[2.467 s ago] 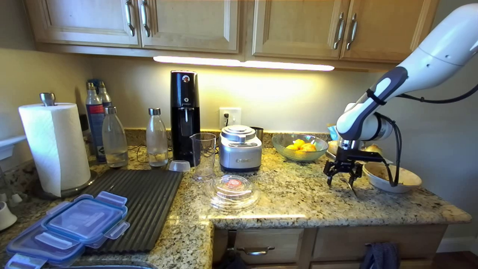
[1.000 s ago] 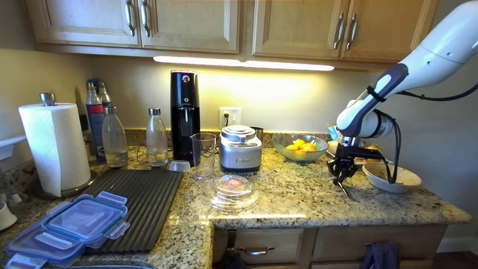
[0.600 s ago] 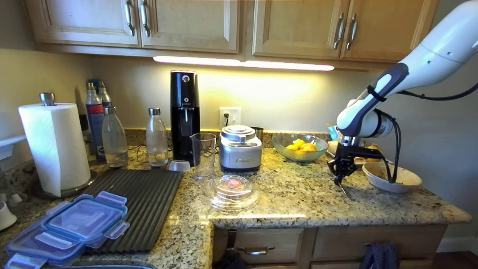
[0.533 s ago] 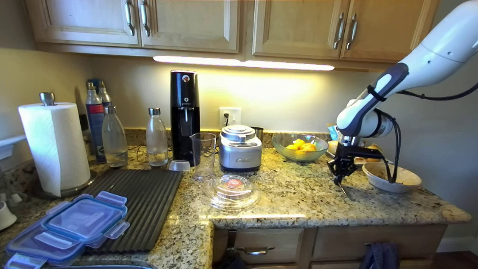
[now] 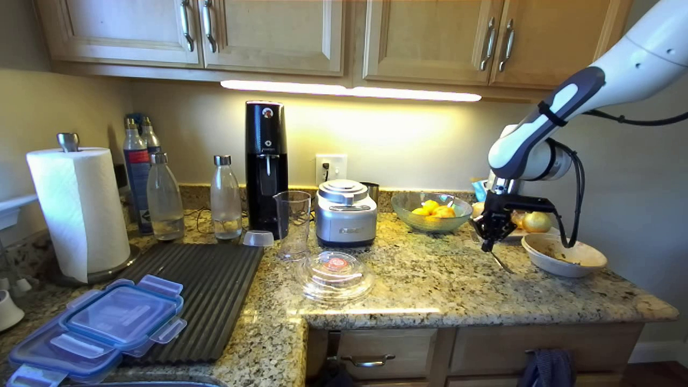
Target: Put the bowl on the left inside the bowl on the right then place the forks inside it
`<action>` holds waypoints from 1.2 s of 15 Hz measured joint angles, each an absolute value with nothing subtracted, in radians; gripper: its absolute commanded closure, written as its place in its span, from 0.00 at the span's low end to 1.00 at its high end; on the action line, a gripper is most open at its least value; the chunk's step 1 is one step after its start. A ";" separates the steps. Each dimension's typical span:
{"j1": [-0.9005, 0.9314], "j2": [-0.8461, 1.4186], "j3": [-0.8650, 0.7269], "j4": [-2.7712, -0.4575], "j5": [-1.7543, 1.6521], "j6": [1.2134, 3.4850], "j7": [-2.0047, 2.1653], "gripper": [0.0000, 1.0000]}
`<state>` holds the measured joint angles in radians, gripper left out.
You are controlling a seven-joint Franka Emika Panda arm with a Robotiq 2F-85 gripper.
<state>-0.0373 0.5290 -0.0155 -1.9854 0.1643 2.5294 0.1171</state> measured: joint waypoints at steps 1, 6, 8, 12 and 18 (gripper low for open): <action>-0.036 0.505 -0.021 -1.991 0.151 2.508 0.119 0.93; -0.034 0.399 -0.065 -1.995 0.071 2.389 0.145 0.93; -0.035 0.370 -0.088 -1.995 0.046 2.347 0.167 0.93; -0.046 0.350 -0.135 -1.995 0.030 2.289 0.206 0.93; -0.083 0.353 -0.191 -2.004 0.029 2.245 0.264 0.93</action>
